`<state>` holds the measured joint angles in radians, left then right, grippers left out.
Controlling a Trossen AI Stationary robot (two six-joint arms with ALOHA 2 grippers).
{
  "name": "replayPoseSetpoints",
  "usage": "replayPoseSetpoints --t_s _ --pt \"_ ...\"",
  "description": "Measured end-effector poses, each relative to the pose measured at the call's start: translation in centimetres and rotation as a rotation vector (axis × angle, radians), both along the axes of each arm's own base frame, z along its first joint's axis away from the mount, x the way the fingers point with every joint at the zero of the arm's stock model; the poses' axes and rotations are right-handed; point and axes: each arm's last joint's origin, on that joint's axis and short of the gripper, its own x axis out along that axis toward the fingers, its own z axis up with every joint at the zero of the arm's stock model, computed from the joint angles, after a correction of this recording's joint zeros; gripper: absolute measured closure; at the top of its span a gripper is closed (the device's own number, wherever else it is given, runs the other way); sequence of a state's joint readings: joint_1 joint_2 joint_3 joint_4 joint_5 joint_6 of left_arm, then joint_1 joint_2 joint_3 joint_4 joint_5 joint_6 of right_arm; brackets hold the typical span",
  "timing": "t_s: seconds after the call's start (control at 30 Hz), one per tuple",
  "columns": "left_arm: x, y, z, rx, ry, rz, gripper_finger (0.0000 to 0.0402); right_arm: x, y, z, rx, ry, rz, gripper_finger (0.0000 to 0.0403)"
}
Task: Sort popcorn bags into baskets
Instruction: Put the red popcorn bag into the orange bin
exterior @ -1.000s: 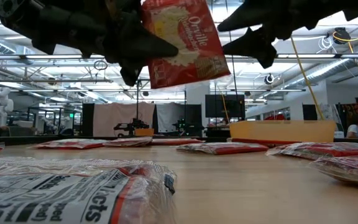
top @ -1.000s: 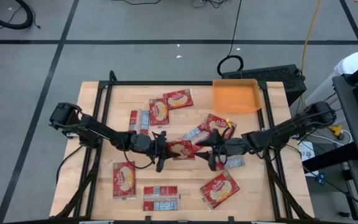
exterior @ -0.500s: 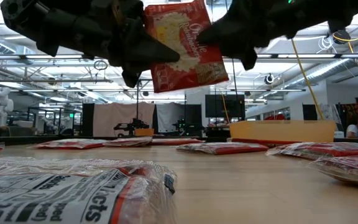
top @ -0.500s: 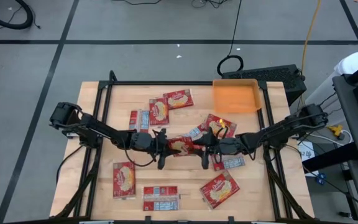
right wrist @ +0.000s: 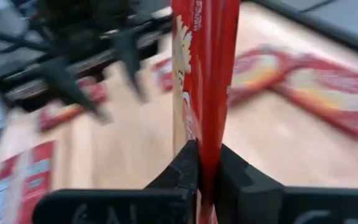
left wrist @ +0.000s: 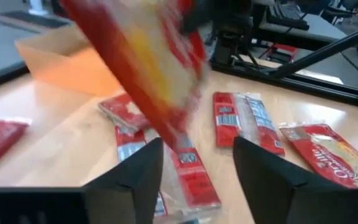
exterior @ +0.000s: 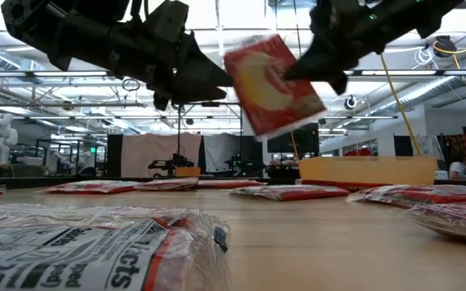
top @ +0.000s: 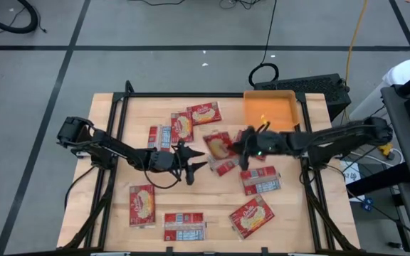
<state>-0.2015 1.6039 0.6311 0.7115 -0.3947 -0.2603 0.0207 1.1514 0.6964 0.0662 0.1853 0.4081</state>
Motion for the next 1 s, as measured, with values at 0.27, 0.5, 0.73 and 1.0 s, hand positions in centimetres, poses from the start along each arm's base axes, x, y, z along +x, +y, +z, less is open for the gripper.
replayPoseSetpoints --t_s 0.27,0.5,0.73,1.0 --pt "-0.4 -1.4 -0.5 -0.078 0.035 -0.031 0.0161 -5.2 -4.3 1.7 -0.015 0.120 -0.200 0.0397" --pt "-0.7 -2.6 -0.6 -0.050 0.054 -0.078 0.0161 -8.2 -7.4 2.4 -0.010 0.133 -0.313 0.0392" --pt "-0.6 -2.1 -0.6 0.015 0.061 -0.079 0.0160 -9.7 -9.5 3.3 0.048 0.164 -0.368 0.0393" --pt "-0.4 -1.2 -0.6 0.002 0.061 -0.044 0.0160 -11.3 -12.8 5.0 0.053 0.399 -0.579 0.0393"
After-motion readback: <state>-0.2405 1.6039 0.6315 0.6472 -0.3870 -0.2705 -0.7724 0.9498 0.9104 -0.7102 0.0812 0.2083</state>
